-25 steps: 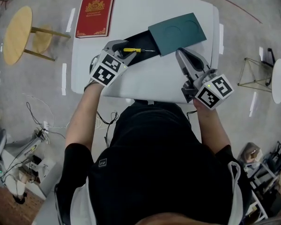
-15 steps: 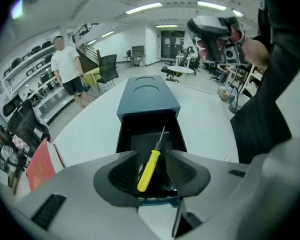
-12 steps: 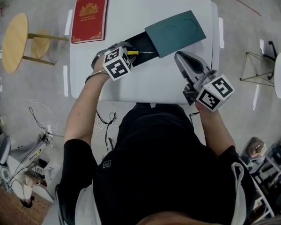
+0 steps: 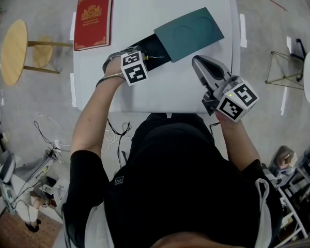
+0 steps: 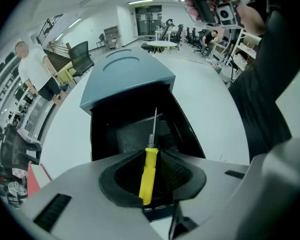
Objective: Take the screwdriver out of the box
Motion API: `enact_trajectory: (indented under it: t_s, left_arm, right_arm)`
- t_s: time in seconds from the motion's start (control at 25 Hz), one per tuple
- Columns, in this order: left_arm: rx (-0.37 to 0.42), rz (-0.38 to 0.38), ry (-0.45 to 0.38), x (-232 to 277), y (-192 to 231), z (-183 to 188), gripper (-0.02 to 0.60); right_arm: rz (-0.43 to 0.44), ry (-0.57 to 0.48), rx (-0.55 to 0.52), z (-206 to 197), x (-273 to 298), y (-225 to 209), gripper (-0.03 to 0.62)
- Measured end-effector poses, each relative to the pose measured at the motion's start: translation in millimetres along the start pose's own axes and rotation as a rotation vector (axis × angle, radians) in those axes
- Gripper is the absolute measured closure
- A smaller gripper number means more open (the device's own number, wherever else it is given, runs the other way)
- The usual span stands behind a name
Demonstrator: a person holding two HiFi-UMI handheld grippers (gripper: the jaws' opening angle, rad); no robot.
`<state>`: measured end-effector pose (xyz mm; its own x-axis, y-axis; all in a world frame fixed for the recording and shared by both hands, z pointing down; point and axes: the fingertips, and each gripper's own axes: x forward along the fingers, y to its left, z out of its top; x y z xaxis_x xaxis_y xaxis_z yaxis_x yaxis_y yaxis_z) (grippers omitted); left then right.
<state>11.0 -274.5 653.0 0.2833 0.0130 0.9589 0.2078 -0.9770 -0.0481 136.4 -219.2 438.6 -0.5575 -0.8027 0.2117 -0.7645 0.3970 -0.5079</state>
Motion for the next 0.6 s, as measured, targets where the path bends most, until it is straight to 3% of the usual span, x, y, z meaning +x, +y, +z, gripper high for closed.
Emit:
enact_trajectory:
  t_s: [0.44,0.6]
  left_arm:
    - [-0.023,-0.059,0.011,2.6,-2.8,-1.3,0.503]
    - [-0.126,-0.049,-0.078,-11.0,0.4,6.0,0.505]
  right_arm:
    - [-0.003,-0.022,0.007,2.1,-2.7,-2.4,0.563]
    - [-0.002,-0.031,-0.003,7.4,-2.9,1.5,0.563]
